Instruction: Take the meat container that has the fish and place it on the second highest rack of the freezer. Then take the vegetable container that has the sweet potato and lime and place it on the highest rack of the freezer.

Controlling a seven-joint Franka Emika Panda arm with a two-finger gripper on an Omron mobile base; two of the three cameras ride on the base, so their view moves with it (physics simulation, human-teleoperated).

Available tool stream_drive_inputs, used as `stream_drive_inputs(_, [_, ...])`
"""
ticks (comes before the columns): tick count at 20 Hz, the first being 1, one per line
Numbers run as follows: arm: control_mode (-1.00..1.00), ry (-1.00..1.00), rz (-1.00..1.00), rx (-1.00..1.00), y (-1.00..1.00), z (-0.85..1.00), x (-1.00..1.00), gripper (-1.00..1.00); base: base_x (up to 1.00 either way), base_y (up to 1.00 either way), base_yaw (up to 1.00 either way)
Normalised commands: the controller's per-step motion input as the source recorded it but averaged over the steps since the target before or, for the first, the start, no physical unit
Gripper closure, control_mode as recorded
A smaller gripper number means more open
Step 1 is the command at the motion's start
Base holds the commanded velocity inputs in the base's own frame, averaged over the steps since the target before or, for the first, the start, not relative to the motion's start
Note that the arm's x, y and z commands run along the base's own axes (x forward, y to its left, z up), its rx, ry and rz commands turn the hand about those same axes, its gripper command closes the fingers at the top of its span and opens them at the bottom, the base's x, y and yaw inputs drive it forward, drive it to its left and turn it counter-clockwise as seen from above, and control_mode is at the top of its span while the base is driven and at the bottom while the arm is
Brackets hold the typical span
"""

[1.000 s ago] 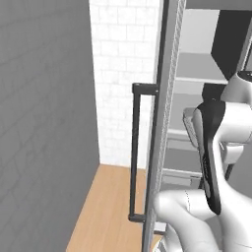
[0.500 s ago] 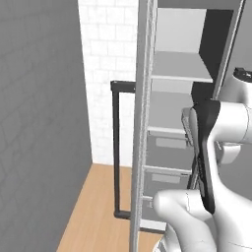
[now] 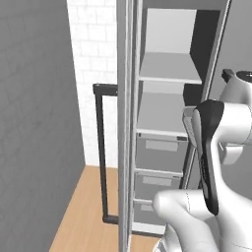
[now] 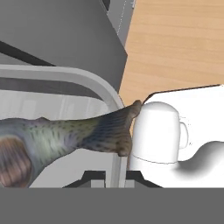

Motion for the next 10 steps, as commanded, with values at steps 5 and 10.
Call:
stream_drive_inputs(5, [1.00,0.00,0.00,0.00,0.00,0.00,0.00,1.00,0.60,0.18,-0.01])
stream_drive_inputs(10, [1.00,0.00,0.00,0.00,0.00,0.00,0.00,1.00,0.24,0.47,0.00])
